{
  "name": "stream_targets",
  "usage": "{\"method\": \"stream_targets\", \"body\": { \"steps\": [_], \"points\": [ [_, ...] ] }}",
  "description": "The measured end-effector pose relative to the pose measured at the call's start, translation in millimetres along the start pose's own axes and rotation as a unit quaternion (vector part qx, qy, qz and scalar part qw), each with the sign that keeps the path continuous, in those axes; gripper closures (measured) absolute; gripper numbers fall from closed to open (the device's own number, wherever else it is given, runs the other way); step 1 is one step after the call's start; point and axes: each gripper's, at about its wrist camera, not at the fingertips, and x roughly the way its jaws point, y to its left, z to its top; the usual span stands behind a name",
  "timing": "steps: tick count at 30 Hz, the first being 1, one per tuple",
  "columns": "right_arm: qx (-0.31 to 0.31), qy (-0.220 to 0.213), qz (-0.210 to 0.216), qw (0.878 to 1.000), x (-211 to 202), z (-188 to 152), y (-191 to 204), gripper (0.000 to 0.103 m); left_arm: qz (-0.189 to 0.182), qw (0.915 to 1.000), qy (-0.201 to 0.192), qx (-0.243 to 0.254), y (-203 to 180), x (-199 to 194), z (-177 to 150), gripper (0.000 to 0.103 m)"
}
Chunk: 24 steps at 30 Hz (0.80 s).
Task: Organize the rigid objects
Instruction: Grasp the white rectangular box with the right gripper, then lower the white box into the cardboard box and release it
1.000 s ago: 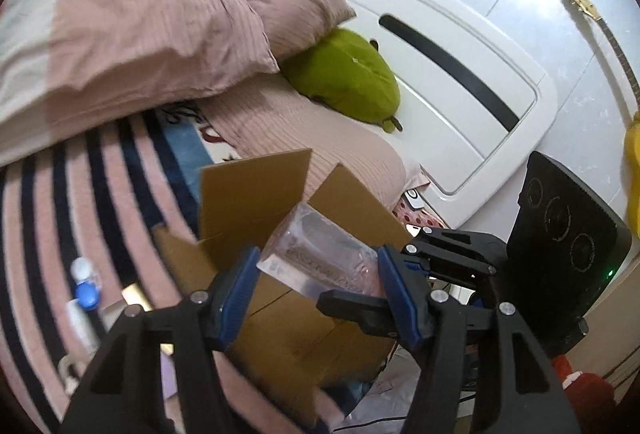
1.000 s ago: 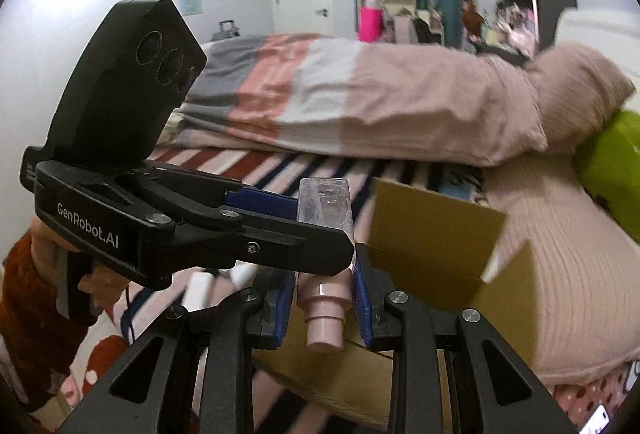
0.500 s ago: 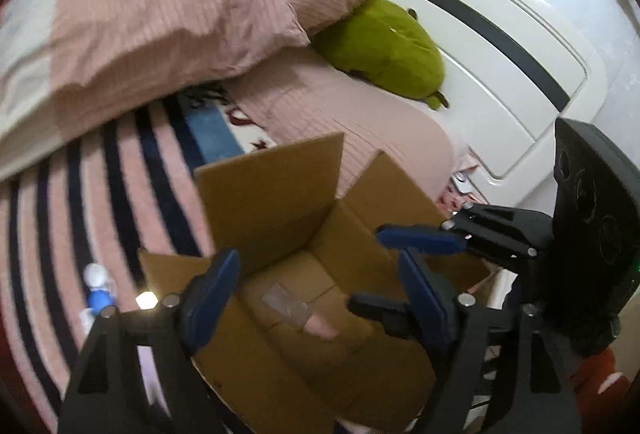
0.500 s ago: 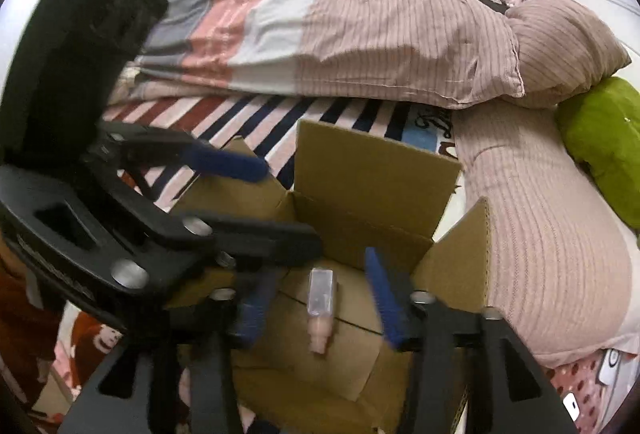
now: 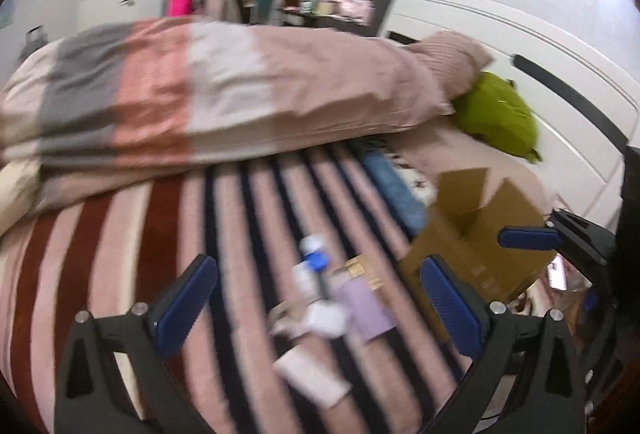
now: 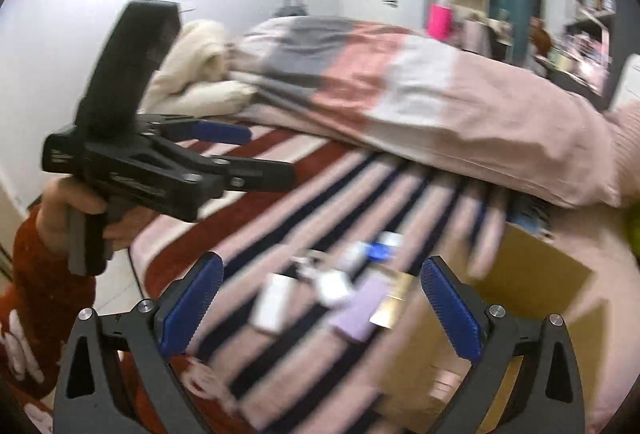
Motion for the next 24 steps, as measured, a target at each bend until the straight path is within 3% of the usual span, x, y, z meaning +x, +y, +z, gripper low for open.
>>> {"method": "stream_targets", "body": {
  "steps": [5, 8, 15, 17, 19, 20, 24],
  "points": [
    [-0.018, 0.043, 0.045, 0.998, 64, -11, 52, 0.004, 0.040, 0.9986, 0.007, -0.033, 59, -7, -48, 0.002],
    [-0.004, 0.090, 0.053, 0.995, 105, -33, 59, 0.005, 0.045, 0.9976, 0.015, -0.050, 81, 1, -73, 0.002],
    [0.021, 0.164, 0.002, 0.986, 168, -70, 41, 0.029, 0.026, 0.9942, 0.058, -0.087, 110, 31, -120, 0.002],
    [0.019, 0.181, 0.009, 0.983, 177, -76, 40, 0.040, 0.019, 0.9934, 0.065, -0.092, 112, 38, -126, 0.002],
    [0.006, 0.194, 0.006, 0.981, 184, -79, 43, 0.063, 0.010, 0.9931, 0.071, -0.093, 109, 42, -128, 0.002],
    [0.000, 0.194, 0.008, 0.981, 185, -79, 45, 0.067, 0.006, 0.9931, 0.072, -0.092, 107, 44, -128, 0.002],
    [-0.025, 0.181, -0.011, 0.983, 177, -73, 52, 0.072, -0.025, 0.9934, 0.070, -0.088, 95, 45, -121, 0.002]
  ]
}}
